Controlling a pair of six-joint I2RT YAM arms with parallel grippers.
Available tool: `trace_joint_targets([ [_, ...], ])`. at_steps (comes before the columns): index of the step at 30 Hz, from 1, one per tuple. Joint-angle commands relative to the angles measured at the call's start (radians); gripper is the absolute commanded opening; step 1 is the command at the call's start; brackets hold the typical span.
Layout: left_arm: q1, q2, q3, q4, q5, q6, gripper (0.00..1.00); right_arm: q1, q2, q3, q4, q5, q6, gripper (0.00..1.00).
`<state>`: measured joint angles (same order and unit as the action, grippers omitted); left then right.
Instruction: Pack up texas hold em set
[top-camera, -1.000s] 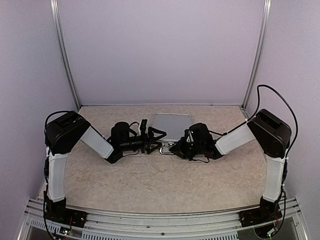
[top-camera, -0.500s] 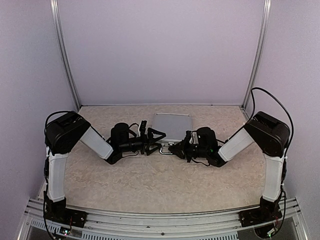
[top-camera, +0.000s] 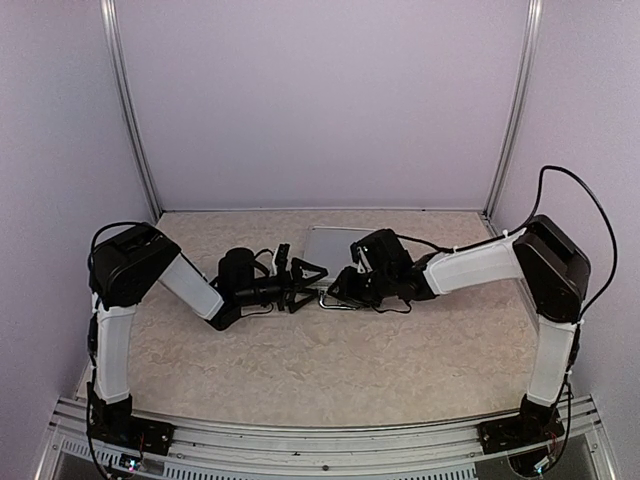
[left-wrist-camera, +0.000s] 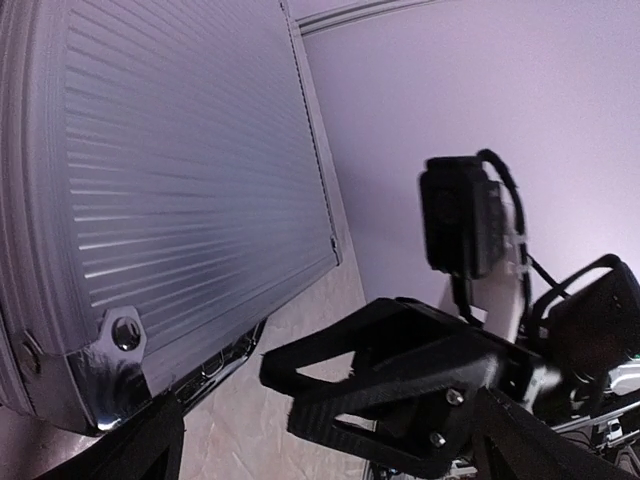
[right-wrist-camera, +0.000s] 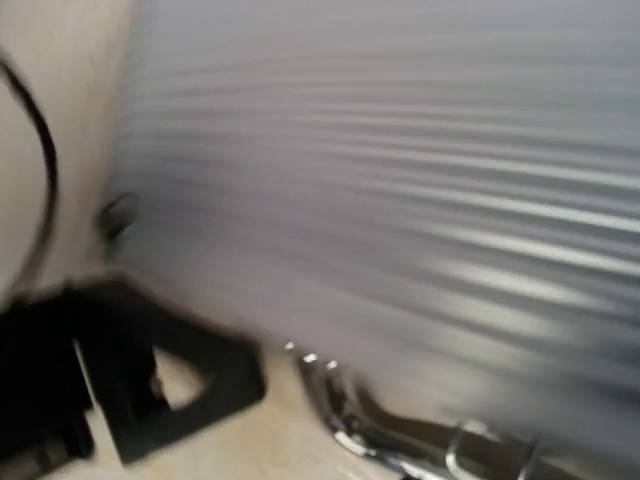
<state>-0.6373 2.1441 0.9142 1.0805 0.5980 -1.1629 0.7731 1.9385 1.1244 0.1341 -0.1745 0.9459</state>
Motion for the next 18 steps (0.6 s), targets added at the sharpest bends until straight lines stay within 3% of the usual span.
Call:
trace_joint_targets([
  [1,0.016,-0.033,-0.006,0.016,0.012,0.008,0.99,0.068,-0.066,0.064,-0.368,0.277,-0.432,0.35],
  [7,0.005,-0.065,-0.007,-0.046,-0.002,0.045,0.99,0.075,-0.128,0.028,-0.415,0.331,-0.690,0.35],
  [18,-0.034,-0.138,-0.013,-0.276,-0.133,0.160,0.99,0.075,-0.180,-0.002,-0.400,0.331,-0.758,0.36],
])
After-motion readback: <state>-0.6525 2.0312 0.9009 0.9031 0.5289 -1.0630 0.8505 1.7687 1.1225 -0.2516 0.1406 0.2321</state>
